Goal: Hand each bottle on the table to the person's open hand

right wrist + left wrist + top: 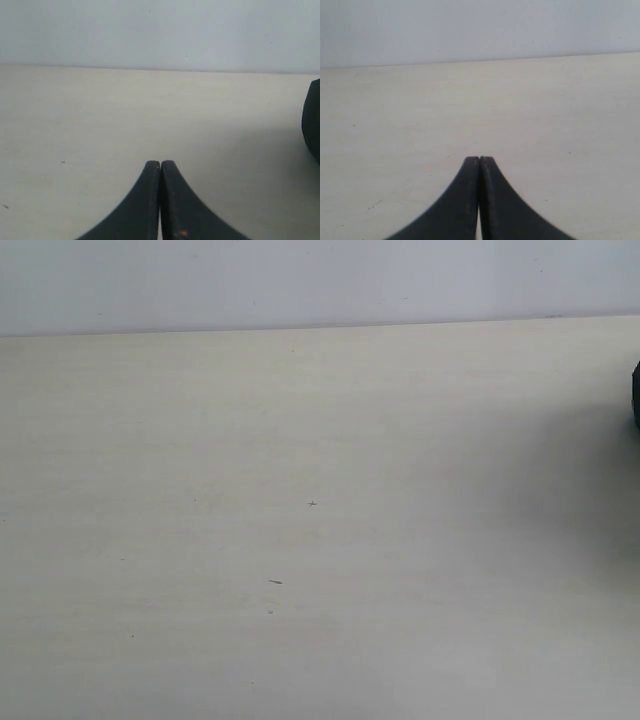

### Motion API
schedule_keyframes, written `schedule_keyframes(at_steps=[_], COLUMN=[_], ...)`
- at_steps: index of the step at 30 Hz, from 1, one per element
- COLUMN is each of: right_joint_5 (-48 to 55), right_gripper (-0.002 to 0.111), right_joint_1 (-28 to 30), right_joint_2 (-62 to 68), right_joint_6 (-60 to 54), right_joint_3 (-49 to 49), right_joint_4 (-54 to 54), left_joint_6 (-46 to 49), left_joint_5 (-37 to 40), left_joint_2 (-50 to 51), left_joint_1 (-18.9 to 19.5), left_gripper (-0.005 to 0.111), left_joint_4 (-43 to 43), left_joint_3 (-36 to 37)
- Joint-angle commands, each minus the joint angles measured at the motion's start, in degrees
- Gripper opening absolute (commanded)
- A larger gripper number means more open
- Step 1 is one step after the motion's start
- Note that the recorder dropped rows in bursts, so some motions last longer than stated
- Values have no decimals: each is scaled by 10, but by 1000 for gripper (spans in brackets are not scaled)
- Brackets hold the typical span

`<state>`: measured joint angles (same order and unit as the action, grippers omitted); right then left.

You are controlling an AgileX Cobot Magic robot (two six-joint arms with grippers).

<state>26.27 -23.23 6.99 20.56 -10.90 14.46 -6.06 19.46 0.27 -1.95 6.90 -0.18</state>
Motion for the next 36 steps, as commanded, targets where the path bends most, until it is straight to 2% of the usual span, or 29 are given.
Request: schedule_keyframes(at_steps=[1, 10, 16, 19, 21, 27, 36], right_joint_5=[-12, -12, -12, -20, -83, -171, -176], right_gripper=[0, 0, 0, 0, 0, 0, 0], right_joint_1=[-1, 14, 176, 214, 241, 266, 289], right_joint_2=[-2, -9, -70, -70, -70, -70, -70], right_joint_6=[2, 4, 2, 1, 1, -12, -10], right_joint_3=[2, 2, 2, 2, 22, 108, 109], right_joint_4=[6, 5, 9, 12, 12, 12, 12], left_joint_6=[-2, -2, -2, -2, -2, -2, -2], left_joint_5=[-4, -4, -4, -4, -4, -4, -4], left_joint_2=[-3, -3, -3, -3, -3, -3, -3], left_joint_1=[2, 3, 3, 3, 3, 3, 3], left_gripper=[2, 2, 2, 2, 2, 2, 2], left_joint_4=[2, 2, 2, 2, 2, 2, 2], left_joint_3=[2, 2, 2, 2, 2, 2, 2])
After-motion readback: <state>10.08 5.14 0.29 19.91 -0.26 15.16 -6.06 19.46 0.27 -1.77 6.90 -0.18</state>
